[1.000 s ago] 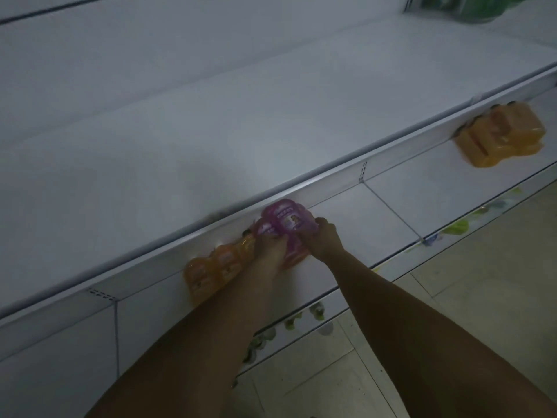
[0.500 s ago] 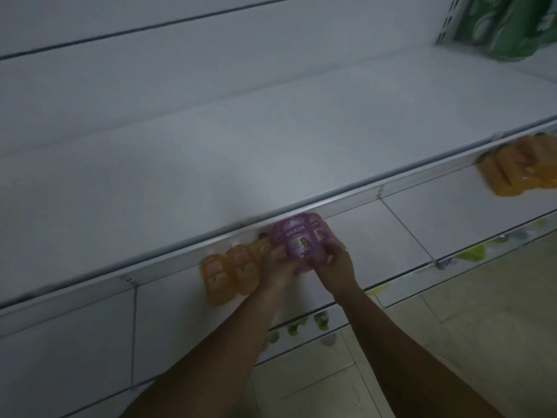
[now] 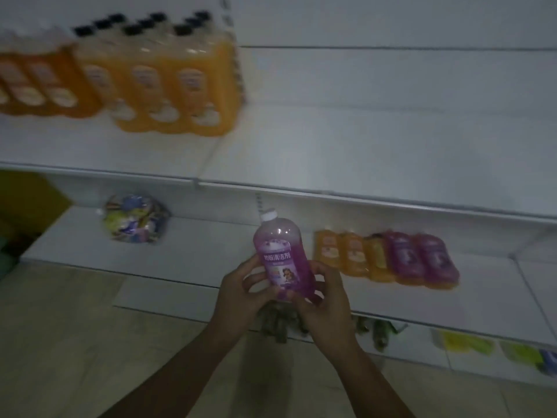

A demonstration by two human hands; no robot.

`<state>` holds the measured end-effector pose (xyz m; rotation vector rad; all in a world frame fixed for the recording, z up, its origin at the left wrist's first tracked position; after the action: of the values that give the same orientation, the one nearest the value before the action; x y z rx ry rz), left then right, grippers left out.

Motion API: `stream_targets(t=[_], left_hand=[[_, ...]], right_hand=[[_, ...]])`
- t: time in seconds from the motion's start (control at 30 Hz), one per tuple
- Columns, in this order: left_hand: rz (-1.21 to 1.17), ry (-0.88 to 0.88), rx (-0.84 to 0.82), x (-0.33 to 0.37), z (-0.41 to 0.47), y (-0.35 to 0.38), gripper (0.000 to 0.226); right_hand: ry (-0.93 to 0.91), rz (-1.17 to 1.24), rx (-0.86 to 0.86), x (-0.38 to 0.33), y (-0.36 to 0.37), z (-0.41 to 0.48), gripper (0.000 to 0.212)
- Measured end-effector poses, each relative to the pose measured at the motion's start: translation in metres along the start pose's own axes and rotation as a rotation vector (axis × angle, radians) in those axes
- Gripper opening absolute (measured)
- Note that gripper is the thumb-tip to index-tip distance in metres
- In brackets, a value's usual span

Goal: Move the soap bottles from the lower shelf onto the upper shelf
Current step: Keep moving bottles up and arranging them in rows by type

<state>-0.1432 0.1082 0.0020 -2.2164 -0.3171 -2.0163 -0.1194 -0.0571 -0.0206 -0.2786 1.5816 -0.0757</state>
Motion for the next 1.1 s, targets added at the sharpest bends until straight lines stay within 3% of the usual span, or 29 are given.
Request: stream_targets(t=[0.27, 0.63, 0.97, 1.1], left_hand=[[0.010, 0.271, 0.261, 0.078, -0.055, -0.195, 0.062], [0.094, 0.425, 0.446, 0.150, -0.092, -0.425, 0.065], [0.252, 0.546, 0.534, 0.203, -0.013, -0.541, 0.072], [0.357, 0.604, 0.552, 0.229, 0.048, -0.588, 0.060]], right_hand=[[-0.157, 0.043, -0.258, -0.110, 0.179, -0.023, 0.057], [-0.359, 0.069, -0.450, -0.227, 0.404, -0.042, 0.057], [-0.545, -0.098, -0.473, -0.314, 0.531, 0.033, 0.050], [-0.545, -0.137, -0.511, -0.346, 0.585, 0.093, 0.055]])
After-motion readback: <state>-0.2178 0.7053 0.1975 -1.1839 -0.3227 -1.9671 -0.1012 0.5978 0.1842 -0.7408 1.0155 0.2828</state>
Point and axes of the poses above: each hand's wrist, its own z-axis towards the middle knuckle, its own y-axis out of the palm, x = y × z, the point moved 1 cm from there along z, towards the middle knuckle, and after that the axes turned 8 degrees about -z, right-handed, at the moved point
